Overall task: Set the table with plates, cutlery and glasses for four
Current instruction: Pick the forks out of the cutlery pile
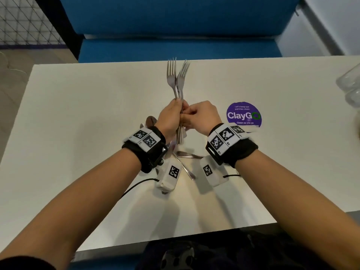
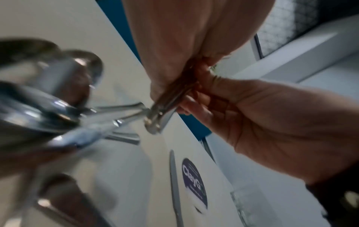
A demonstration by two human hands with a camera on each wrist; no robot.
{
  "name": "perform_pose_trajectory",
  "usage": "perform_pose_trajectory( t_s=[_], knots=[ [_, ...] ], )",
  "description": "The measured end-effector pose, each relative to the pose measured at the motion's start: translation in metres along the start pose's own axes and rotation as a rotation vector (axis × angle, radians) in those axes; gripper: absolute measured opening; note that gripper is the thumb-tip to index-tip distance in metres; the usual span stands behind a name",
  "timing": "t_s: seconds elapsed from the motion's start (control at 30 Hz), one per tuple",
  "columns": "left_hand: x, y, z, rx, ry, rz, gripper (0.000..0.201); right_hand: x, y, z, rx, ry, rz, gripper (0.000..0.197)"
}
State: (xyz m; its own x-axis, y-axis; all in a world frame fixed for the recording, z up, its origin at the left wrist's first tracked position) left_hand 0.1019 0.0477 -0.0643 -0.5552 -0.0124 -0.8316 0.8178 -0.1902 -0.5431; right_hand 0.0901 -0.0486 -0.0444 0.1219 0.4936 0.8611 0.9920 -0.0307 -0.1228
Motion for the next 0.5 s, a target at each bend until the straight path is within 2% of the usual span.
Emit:
perform_pose_trajectory(
  t_s=[0.1,0.17,0.23,0.33,0.43,0.5],
  knots=[
    [0.000,0.007,0.044,0.082,0.028,-0.033,0.033,-0.012,0.001,-0.036,-0.048,-0.100,0.010,0.008],
    [-0.002,0.014,0.075,0.097,0.141,-0.010,0.035,-0.029,0.000,-0.061,-0.067,-0.123,0.046,0.009],
    [-0.003,0.022,0.108,0.106,0.259,0.039,0.032,-0.054,-0.004,-0.088,-0.080,-0.048,0.120,0.009],
    [-0.001,0.034,0.164,0.126,0.298,0.054,0.028,-0.095,-0.011,-0.135,-0.108,0.132,0.185,0.004],
    [0.009,0.044,0.226,0.132,0.260,0.016,0.031,-0.129,-0.016,-0.192,-0.097,0.152,0.165,0.016],
    [0.020,0.049,0.270,0.127,0.246,-0.012,0.034,-0.152,-0.020,-0.231,-0.088,0.123,0.169,0.016]
  ],
)
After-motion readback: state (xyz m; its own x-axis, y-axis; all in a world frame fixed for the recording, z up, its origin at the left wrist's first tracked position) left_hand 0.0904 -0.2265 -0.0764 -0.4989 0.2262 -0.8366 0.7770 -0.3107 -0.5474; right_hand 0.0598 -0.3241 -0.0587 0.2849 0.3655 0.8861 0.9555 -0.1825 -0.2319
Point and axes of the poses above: each hand's wrist, its own y-axis towards the middle knuckle, its own z-axis out of the palm, x = y × z, the point moved 9 cm from there along y, towards the middle knuckle, and after that the axes turned 12 degrees about -z, right-handed, at the moved point
